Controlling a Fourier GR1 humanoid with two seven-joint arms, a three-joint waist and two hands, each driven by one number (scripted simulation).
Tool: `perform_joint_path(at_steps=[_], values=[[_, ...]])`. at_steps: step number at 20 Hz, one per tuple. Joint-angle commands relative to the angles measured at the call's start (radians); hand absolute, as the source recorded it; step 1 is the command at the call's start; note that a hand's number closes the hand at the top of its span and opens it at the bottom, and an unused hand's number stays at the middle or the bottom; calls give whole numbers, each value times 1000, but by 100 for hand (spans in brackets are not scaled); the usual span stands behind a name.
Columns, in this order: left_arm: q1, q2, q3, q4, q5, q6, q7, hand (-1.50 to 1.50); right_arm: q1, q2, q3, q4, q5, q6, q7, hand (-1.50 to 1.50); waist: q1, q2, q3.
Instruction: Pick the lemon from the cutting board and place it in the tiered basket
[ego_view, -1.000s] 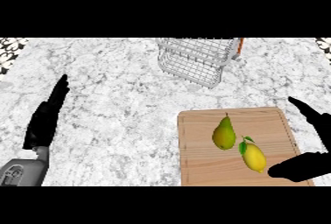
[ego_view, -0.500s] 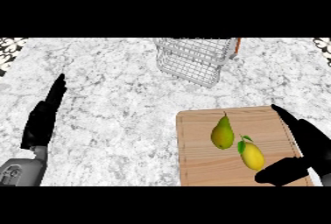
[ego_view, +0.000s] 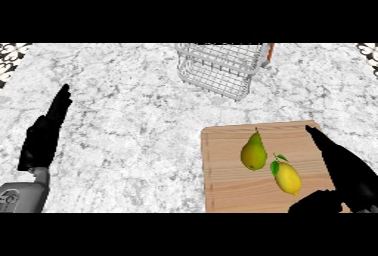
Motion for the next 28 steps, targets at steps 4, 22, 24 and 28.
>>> perform_joint_path(at_steps=[4,22,24,28], values=[[40,20,18,-91,8,-31,52,0,-23,77,16,6,61,52,208,-150,8,-2,0],[-2,-42,43,-6,-37,-35,13,0,79,245,-42,167,163,91,38,-150,-2,1,1],[-55,-76,35,97,-68,-6,-47,0,28,293,-24,204,194,99,66,-150,-4,2,0],[-38,-59,67,69,-46,-44,-36,0,79,292,-79,279,183,110,-59,-150,-5,2,1]])
